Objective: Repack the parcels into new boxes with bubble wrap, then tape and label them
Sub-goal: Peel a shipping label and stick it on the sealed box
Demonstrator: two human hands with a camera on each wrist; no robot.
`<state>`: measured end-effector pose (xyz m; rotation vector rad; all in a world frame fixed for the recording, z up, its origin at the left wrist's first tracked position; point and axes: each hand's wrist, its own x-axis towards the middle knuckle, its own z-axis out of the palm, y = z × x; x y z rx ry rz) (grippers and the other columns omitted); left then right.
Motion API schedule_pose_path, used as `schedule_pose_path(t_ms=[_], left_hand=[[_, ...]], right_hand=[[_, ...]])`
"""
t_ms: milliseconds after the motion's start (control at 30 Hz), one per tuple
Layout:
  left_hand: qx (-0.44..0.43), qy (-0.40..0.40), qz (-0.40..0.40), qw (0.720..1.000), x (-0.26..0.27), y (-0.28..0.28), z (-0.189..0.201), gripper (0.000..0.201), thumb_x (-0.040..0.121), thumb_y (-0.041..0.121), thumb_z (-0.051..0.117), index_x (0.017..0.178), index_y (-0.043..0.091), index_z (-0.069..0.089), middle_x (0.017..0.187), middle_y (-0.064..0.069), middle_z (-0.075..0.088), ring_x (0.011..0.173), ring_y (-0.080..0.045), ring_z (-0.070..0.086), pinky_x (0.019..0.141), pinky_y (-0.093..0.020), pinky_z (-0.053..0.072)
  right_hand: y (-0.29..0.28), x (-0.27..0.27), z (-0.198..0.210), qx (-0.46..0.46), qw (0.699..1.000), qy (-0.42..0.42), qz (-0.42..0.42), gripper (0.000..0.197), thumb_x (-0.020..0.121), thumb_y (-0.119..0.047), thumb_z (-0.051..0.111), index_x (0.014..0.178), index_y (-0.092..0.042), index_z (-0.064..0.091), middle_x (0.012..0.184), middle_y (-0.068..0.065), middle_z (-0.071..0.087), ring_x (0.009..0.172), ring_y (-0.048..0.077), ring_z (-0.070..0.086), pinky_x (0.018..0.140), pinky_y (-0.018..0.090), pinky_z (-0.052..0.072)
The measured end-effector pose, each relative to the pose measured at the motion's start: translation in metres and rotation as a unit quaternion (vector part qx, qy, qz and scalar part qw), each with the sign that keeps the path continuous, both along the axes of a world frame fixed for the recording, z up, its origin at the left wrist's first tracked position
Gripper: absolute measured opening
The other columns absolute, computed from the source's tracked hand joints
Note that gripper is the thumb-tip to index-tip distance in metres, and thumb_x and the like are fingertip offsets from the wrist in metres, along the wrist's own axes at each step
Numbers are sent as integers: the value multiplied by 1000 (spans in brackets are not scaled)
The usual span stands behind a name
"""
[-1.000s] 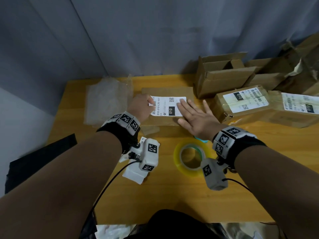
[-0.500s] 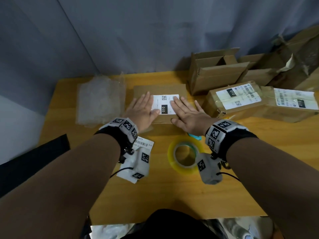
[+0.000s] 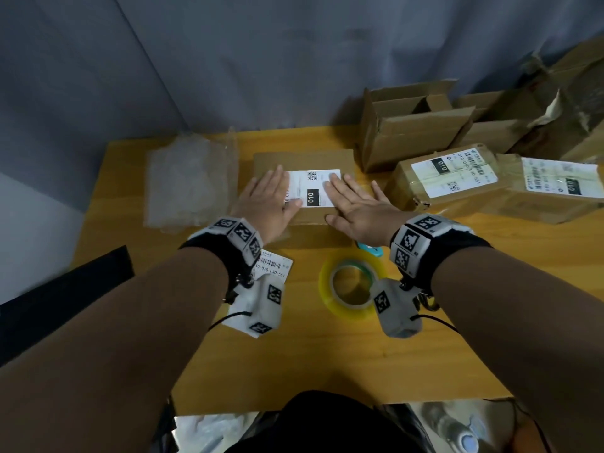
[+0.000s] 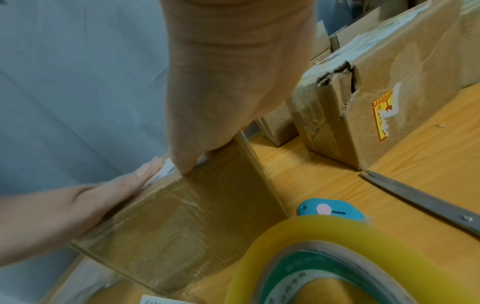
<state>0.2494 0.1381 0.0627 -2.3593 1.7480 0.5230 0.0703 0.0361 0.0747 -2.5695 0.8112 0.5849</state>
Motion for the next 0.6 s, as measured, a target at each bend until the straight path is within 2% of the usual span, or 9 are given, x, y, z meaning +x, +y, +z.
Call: schedule_pose_path(t_ms=[67, 133, 167, 200, 233, 300, 400, 467, 600], left_hand=[[17, -35, 14, 999, 6, 0, 6, 69, 98, 52, 6, 150, 10, -6, 159, -5, -11, 146, -16, -9, 118, -36, -6], [14, -50, 8, 999, 1, -7, 13, 66, 100, 48, 9, 151, 7, -1, 159, -8, -7, 147, -19, -6, 118, -36, -6], [1, -46, -8, 999, -5, -12, 16, 62, 101, 44, 11, 151, 7, 2, 159, -7, -5, 147, -19, -5, 119, -36, -4], [-14, -33, -28, 999, -10, -16, 17, 58, 103, 39, 13, 151, 9, 3, 159, -6, -5, 147, -19, -3, 119, -36, -3], [-25, -14, -46, 999, -16, -19, 15, 55, 103, 36, 15, 151, 12, 3, 160, -3, -5, 147, -17, -3, 119, -35, -2], [-16, 20, -46, 999, -23, -19, 7, 55, 103, 36, 14, 152, 17, -3, 159, 2, -8, 146, -13, -6, 119, -34, -3], [3, 19, -23, 1000, -15, -13, -3, 57, 102, 44, 10, 151, 22, -8, 158, 8, -15, 145, -13, -12, 119, -38, -6], [8, 7, -19, 1000, -1, -6, -3, 60, 100, 48, 10, 151, 22, -9, 158, 8, -15, 146, -13, -12, 119, -42, -5], [24, -41, -2, 999, 19, 4, 5, 66, 99, 52, 10, 151, 15, -5, 159, 1, -12, 146, -15, -10, 118, -44, -5]], right_hand=[[1, 3, 7, -25, 999, -29, -13, 60, 100, -50, 17, 153, -23, 6, 161, -6, -2, 147, 13, -4, 117, 48, -10], [3, 14, 16, -86, 993, -73, -21, 51, 102, -42, 20, 143, -18, 39, 154, 1, 30, 143, 19, 19, 117, 45, -4], [4, 22, 21, -117, 990, -82, -19, 47, 102, -37, 23, 136, -16, 47, 148, 3, 39, 141, 21, 25, 118, 44, -1], [5, 30, 24, -137, 987, -80, -13, 44, 101, -32, 27, 136, -14, 48, 147, 5, 40, 142, 23, 25, 118, 42, -1], [7, 35, 23, -141, 987, -74, -7, 46, 101, -29, 29, 141, -12, 42, 151, 7, 35, 144, 22, 20, 118, 41, -2], [12, 39, 14, -107, 993, -49, -15, 53, 102, -30, 25, 151, -12, 19, 160, 4, 13, 148, 18, 6, 118, 39, -6], [12, 30, 0, -61, 997, -1, -52, 55, 102, -41, 11, 153, -28, -5, 160, -6, -14, 147, 16, -12, 114, 53, -15], [9, 24, -3, -72, 995, 26, -59, 55, 100, -48, 7, 151, -34, -10, 158, -10, -18, 146, 17, -16, 110, 60, -18], [2, 23, 3, -113, 989, 64, -76, 64, 97, -54, 5, 151, -25, -13, 159, -7, -17, 147, 21, -12, 111, 60, -16]])
